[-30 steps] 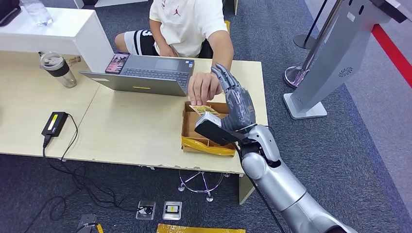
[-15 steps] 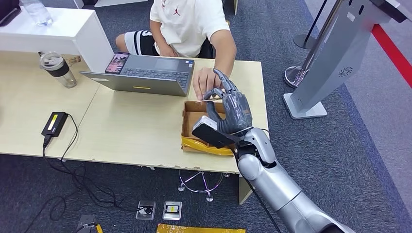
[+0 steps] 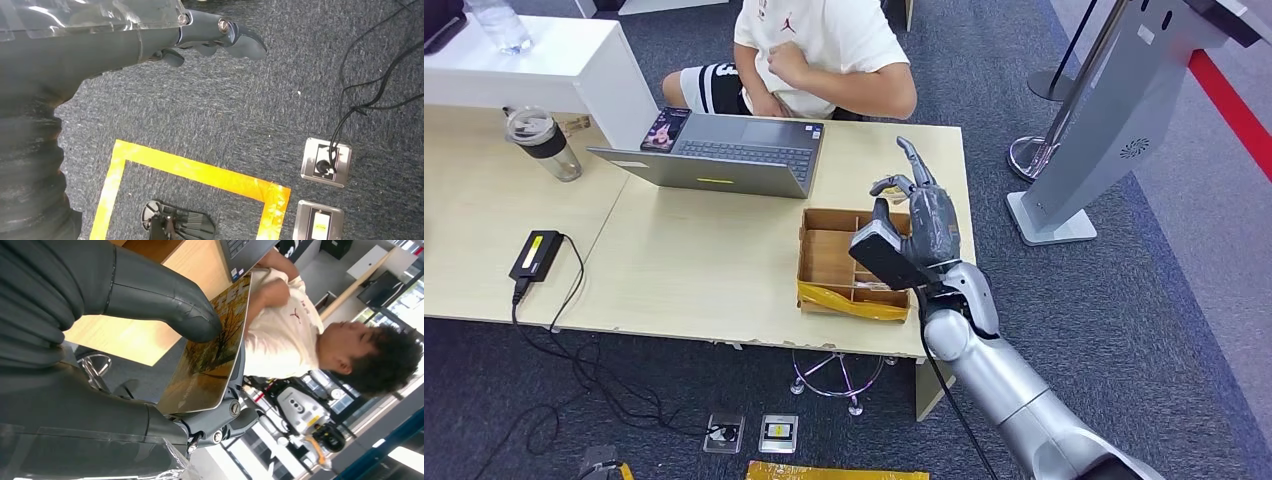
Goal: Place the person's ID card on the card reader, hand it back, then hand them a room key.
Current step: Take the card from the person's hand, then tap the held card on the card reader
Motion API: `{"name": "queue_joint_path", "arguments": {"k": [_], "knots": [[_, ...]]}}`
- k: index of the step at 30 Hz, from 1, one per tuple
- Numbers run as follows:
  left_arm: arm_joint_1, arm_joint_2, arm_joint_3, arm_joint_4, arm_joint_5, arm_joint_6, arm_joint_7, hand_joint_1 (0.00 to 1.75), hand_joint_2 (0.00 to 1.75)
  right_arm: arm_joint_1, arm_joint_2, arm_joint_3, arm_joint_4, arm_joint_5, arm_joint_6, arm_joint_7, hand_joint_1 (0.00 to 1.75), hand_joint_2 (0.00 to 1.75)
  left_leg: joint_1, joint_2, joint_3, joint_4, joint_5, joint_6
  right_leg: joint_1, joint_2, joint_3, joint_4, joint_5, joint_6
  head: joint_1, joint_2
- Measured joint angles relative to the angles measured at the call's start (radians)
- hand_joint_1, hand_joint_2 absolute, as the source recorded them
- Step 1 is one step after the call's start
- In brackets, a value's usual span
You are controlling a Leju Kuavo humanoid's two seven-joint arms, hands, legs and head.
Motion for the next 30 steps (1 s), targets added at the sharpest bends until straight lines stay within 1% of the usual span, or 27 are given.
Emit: {"name": "queue_joint_path", "arguments": {"k": [6,12,16,21,30], "knots": [[0.002,0.000,0.003,0.000,0.012,0.006,0.007,0.00,1.75,-0.014,-0.030,-0.047,0.053,-0.097,-0.001,-0.020,1.75,1.75,0.000,0.000,0.000,0.000,0.000,0.000,0.000,0.000,0.000,0.000,0.000,0.000,0.000,0.000],[0.004,-0.001,0.004,0.000,0.020,0.008,0.012,0.00,1.75,-0.024,-0.064,-0.087,0.104,-0.143,-0.003,-0.032,1.75,1.75,0.000,0.001,0.000,0.000,0.000,0.000,0.000,0.001,-0.001,0.000,0.000,0.000,0.000,0.000],[0.006,-0.002,0.005,0.000,0.024,0.010,0.022,0.00,1.75,-0.038,-0.099,-0.128,0.166,-0.186,-0.007,-0.040,1.75,1.75,0.000,0.001,0.000,0.000,0.000,0.000,0.000,0.000,0.000,0.000,0.000,0.000,0.000,0.000],[0.006,-0.002,0.005,0.000,0.025,0.010,0.029,0.00,1.75,-0.044,-0.136,-0.167,0.229,-0.212,-0.010,-0.051,1.75,1.75,0.000,0.002,0.000,0.000,0.000,0.000,-0.001,0.001,-0.001,0.000,0.000,0.000,0.000,0.000],[0.006,-0.002,0.005,0.000,0.024,0.003,0.038,0.00,1.75,-0.046,-0.177,-0.202,0.317,-0.239,-0.002,-0.042,1.75,1.75,0.000,0.002,0.000,0.000,0.000,0.000,0.000,0.002,-0.001,0.000,0.000,0.000,0.000,0.000]]}}
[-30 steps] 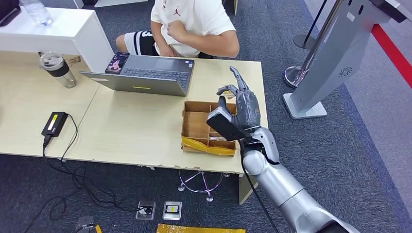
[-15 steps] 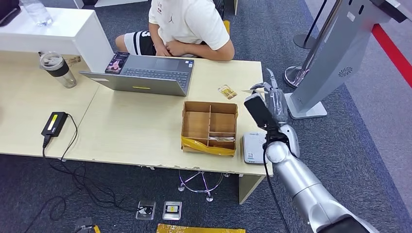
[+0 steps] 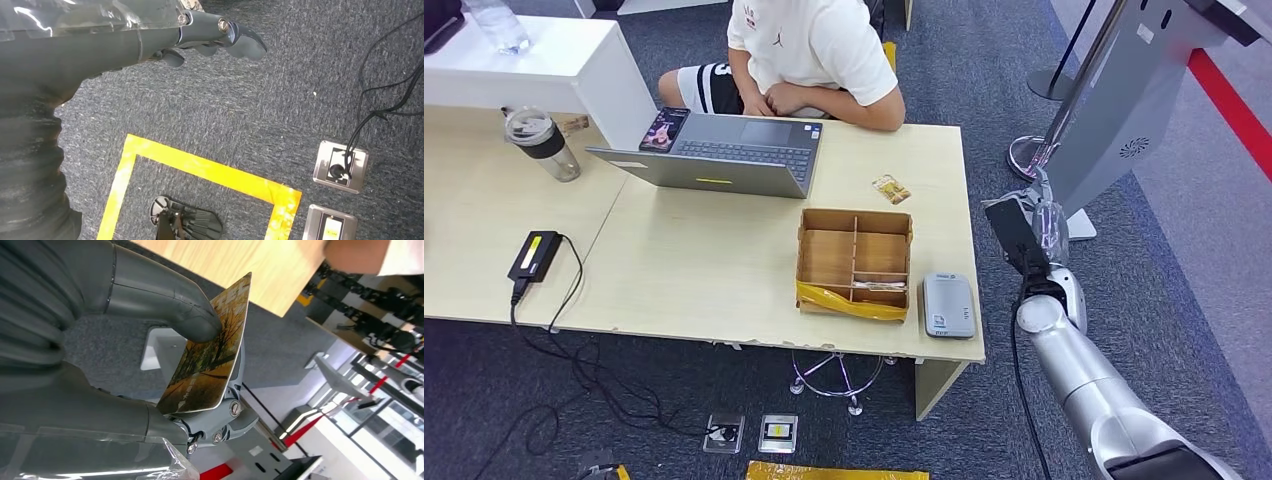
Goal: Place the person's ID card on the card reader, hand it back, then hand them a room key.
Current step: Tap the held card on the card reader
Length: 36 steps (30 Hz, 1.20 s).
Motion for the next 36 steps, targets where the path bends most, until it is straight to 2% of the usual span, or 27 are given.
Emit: {"name": "queue_joint_path", "arguments": {"k": [10,17,22,29,36], "knots": [[0.000,0.000,0.000,0.000,0.001,-0.003,0.013,0.00,1.75,0.045,-0.026,-0.014,0.065,-0.021,0.039,0.031,1.75,1.75,0.000,0.000,0.000,0.000,0.000,0.000,0.000,0.000,0.000,0.000,0.000,0.000,0.000,0.000],[0.000,0.003,0.000,0.000,0.000,-0.011,0.020,0.00,1.75,0.099,-0.035,-0.010,0.086,-0.007,0.158,0.085,1.75,1.75,0.000,0.000,0.000,0.000,0.000,0.000,0.000,0.000,0.000,0.000,0.000,0.000,0.000,0.000],[-0.001,0.006,0.000,0.000,-0.002,-0.013,0.021,0.00,1.75,0.121,-0.041,-0.008,0.088,-0.001,0.199,0.114,1.75,1.75,0.000,0.000,0.000,0.000,0.000,0.000,0.000,0.000,0.000,0.000,0.000,0.000,0.000,0.000],[-0.001,0.006,0.000,0.000,-0.006,-0.008,0.021,0.00,1.75,0.140,-0.052,-0.008,0.087,-0.010,0.199,0.116,1.75,1.75,0.000,0.000,0.000,0.000,0.000,0.000,0.000,0.000,0.000,0.000,0.000,0.000,0.000,0.000],[-0.001,0.006,0.000,0.000,-0.005,-0.002,0.021,0.00,1.75,0.151,-0.051,-0.008,0.088,-0.016,0.146,0.086,1.75,1.75,0.000,0.000,0.000,0.000,0.000,0.000,0.000,0.000,0.000,0.000,0.000,0.000,0.000,0.000]]}}
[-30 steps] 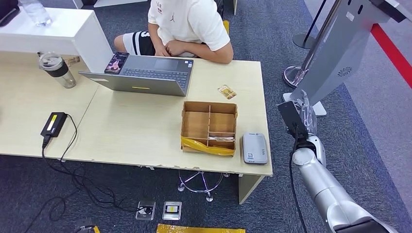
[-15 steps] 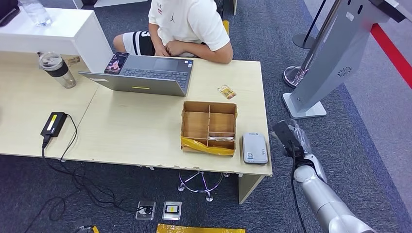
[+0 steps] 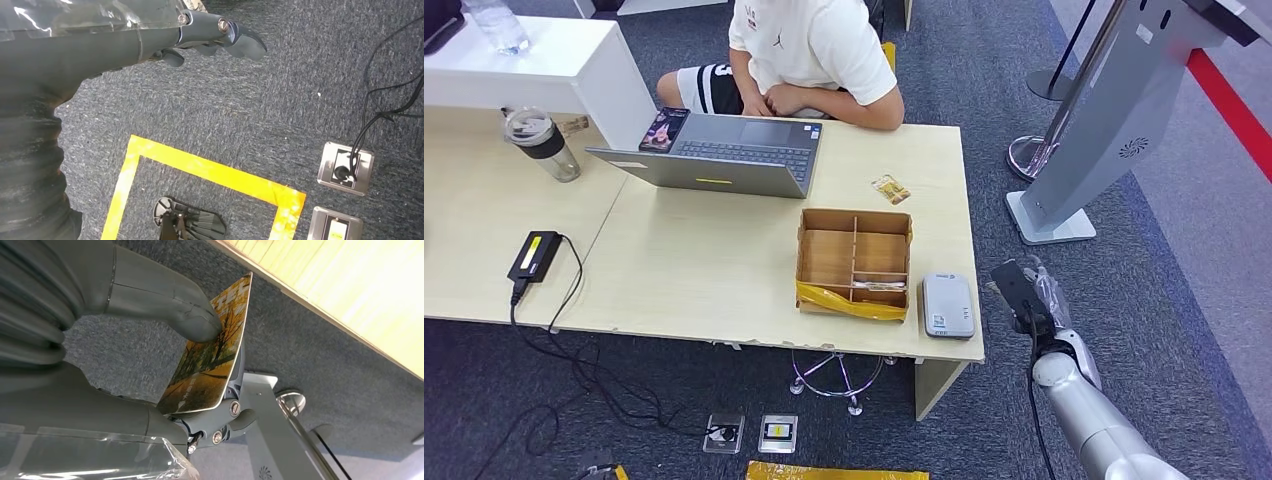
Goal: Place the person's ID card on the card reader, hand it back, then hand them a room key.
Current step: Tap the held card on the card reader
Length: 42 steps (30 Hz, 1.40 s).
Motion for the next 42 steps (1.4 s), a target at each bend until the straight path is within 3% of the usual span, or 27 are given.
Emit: {"name": "queue_joint_path", "arguments": {"k": [10,23,35,42], "knots": [[0.000,-0.001,0.001,0.000,0.008,0.013,0.002,0.00,1.75,0.005,0.004,0.000,-0.042,-0.037,-0.034,0.008,1.75,1.75,0.000,0.000,0.000,0.000,0.000,0.000,0.000,0.000,0.000,0.000,0.000,0.000,0.000,0.000],[0.000,-0.003,0.001,0.000,0.002,0.005,0.002,0.00,1.75,0.054,-0.009,-0.002,-0.307,-0.098,0.101,0.115,1.75,1.75,0.000,0.000,0.000,0.000,0.000,0.000,0.000,0.000,0.000,0.000,0.000,0.000,0.000,0.000],[0.000,-0.003,0.001,0.000,-0.006,-0.007,0.002,0.00,1.75,0.114,-0.009,0.002,-0.507,-0.036,0.167,0.206,1.75,1.75,0.000,0.000,0.000,0.000,0.000,0.000,0.000,0.000,0.000,0.000,0.000,0.000,0.000,0.000],[0.000,-0.003,0.001,0.000,-0.008,-0.012,0.002,0.00,1.75,0.136,-0.009,0.015,-0.547,0.038,0.200,0.255,1.75,1.75,0.000,0.000,0.000,0.000,0.000,0.000,0.000,0.000,0.000,0.000,0.000,0.000,0.000,0.000]]}}
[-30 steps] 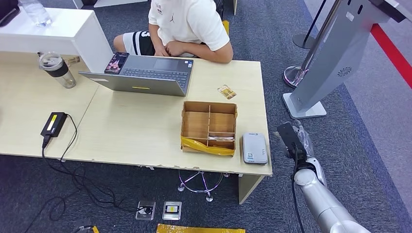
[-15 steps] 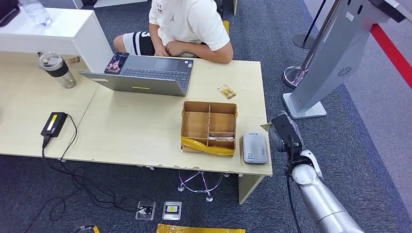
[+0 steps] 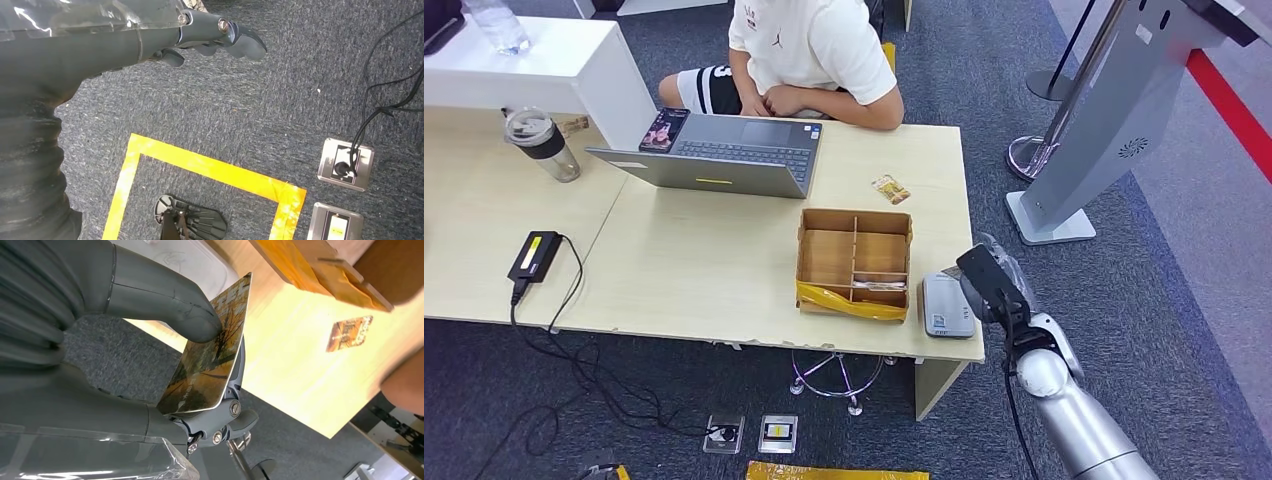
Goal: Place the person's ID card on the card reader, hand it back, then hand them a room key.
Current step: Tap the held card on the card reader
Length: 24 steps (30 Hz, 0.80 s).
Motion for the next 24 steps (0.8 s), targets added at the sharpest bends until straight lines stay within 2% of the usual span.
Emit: {"name": "queue_joint_path", "arguments": {"k": [24], "knots": [[-0.001,0.003,0.006,0.000,0.000,0.009,0.001,0.00,1.75,0.020,0.002,0.060,-0.007,0.092,0.094,0.072,1.75,1.75,0.000,0.000,0.000,0.000,0.000,0.000,0.000,0.000,0.000,0.000,0.000,0.000,0.000,0.000]]}}
